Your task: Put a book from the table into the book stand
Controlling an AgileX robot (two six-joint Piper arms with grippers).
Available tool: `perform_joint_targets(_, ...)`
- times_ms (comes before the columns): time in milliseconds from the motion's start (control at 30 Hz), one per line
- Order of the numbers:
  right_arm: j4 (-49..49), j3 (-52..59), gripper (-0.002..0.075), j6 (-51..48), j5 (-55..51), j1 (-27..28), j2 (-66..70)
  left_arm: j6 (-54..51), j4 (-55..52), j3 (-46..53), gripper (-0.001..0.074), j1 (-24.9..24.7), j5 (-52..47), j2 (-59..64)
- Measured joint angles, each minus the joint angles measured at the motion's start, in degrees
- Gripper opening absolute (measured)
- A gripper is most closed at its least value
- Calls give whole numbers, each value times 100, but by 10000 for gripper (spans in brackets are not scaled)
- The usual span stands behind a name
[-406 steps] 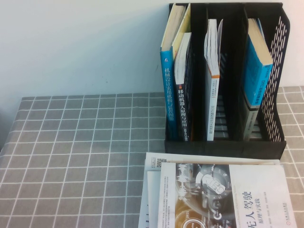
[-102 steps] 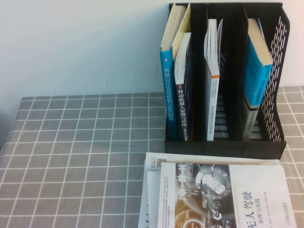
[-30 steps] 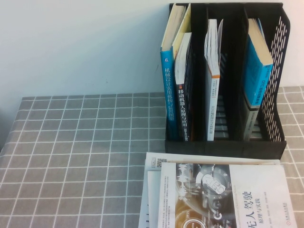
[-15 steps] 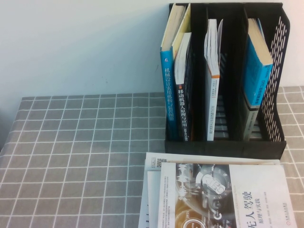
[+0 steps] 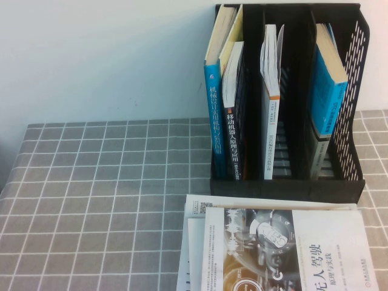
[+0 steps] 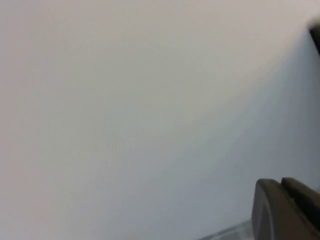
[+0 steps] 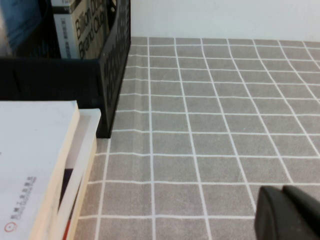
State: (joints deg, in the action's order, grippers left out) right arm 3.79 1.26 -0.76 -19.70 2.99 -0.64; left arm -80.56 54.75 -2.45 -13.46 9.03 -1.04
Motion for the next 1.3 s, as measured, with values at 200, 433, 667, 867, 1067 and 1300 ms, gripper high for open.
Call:
perform_joint_targets(200, 0, 0, -5, 0, 0, 0, 0, 2001, 2279, -117, -4, 0, 871, 0)
perform_joint_targets(433, 0, 0, -5, 0, 0, 0, 0, 2778, 4486, -105, -4, 0, 2212, 0)
perform_joint_targets(667, 0, 0, -5, 0, 0, 0, 0, 2121, 2287, -105, -4, 0, 3012, 0)
perform_joint_targets(867, 0, 0, -5, 0, 0, 0, 0, -1311, 886, -105, -4, 0, 2203, 0)
perform_joint_targets(1067, 0, 0, -5, 0, 0, 0, 0, 486, 1227, -92, -4, 0, 871, 0)
perform_joint_targets(1300, 0, 0, -5, 0, 0, 0, 0, -751, 1655, 195, -4, 0, 1384, 0)
